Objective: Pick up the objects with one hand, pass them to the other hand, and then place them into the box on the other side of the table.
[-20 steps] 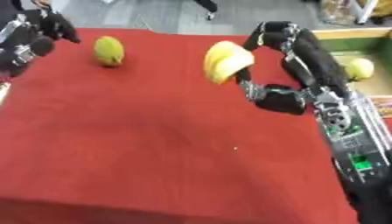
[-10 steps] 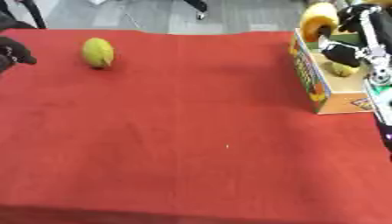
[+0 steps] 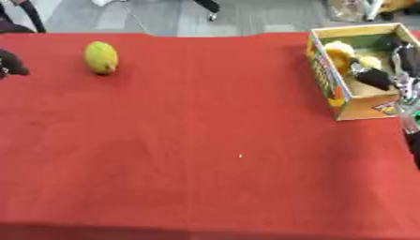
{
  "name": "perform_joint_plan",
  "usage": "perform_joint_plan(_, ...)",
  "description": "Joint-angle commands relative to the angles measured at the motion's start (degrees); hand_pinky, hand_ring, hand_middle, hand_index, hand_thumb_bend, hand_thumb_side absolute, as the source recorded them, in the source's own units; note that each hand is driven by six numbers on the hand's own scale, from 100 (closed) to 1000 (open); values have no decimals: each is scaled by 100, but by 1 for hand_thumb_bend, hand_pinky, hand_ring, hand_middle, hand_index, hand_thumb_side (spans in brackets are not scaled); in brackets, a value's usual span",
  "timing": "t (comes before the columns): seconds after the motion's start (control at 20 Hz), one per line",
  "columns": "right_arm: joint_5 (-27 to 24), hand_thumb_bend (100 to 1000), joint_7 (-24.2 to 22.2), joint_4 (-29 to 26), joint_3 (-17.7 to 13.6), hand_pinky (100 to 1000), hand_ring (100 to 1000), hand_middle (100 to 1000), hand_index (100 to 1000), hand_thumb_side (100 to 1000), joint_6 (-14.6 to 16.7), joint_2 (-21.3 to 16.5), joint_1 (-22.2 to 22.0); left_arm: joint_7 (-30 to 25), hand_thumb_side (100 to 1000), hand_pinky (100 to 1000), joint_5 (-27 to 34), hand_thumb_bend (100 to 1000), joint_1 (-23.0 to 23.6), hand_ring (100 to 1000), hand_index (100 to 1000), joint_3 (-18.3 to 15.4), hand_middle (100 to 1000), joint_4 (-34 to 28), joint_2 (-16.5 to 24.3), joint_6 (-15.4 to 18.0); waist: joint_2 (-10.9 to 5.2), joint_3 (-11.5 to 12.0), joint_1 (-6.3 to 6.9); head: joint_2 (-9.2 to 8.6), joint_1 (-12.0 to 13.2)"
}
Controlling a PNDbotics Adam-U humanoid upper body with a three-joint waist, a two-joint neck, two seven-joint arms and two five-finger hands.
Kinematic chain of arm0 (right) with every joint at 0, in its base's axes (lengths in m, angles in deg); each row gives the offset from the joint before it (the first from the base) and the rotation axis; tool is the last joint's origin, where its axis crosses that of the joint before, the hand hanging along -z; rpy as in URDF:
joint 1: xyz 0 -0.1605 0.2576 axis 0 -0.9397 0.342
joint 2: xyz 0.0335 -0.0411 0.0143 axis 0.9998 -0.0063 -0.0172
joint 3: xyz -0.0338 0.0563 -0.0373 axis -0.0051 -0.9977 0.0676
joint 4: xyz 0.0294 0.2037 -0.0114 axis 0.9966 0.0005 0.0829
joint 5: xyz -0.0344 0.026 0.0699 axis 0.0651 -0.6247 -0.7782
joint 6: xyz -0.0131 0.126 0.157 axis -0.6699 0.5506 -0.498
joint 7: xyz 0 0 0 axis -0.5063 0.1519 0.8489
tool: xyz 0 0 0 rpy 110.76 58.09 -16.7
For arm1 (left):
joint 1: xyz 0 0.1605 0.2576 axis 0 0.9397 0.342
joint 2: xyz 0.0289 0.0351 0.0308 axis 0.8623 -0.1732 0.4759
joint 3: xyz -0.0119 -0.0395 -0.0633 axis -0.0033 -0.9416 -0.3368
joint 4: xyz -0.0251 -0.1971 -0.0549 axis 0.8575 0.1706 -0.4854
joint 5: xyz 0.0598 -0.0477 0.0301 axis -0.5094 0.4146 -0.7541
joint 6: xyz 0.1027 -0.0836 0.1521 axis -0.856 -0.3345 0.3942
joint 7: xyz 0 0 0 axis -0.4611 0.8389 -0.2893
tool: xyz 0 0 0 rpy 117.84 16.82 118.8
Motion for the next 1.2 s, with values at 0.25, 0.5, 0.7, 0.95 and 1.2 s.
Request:
perform_joint_plan(0.25, -68, 494, 181, -1285, 9, 770, 830, 880, 927, 630, 233, -337, -167, 62, 557, 706, -80, 748, -64, 581, 632, -130, 546, 5, 183, -24, -98, -54, 31, -14, 64)
perform_joint_plan(0.5, -381, 463, 300, -3931, 323, 777, 816, 848, 918, 549, 449, -137, -563, 197, 552, 703, -100, 749, -312, 579, 630, -173, 543, 320, 368, -59, -91, -133, 25, -14, 171)
perform_joint_plan(0.7, -584, 439, 32, -5712, 645, 774, 800, 829, 904, 536, 597, 250, -874, 266, 550, 701, -381, 756, -598, 579, 630, -99, 542, 845, 614, -92, -91, -189, 38, -14, 212)
perform_joint_plan(0.95, -1528, 371, -739, -7075, 1342, 767, 799, 829, 897, 518, 1217, 1009, -1432, 445, 524, 703, -1136, 780, -1167, 593, 650, 184, 560, 1957, 1061, -102, -61, -298, 70, -14, 563)
perform_joint_plan(1.2, -2297, 336, -1668, -7445, 1858, 764, 799, 832, 894, 501, 1995, 1596, -1858, 1007, 494, 717, -2449, 806, -2022, 625, 689, 494, 595, 3319, 1317, -52, -26, -423, 77, -14, 1241)
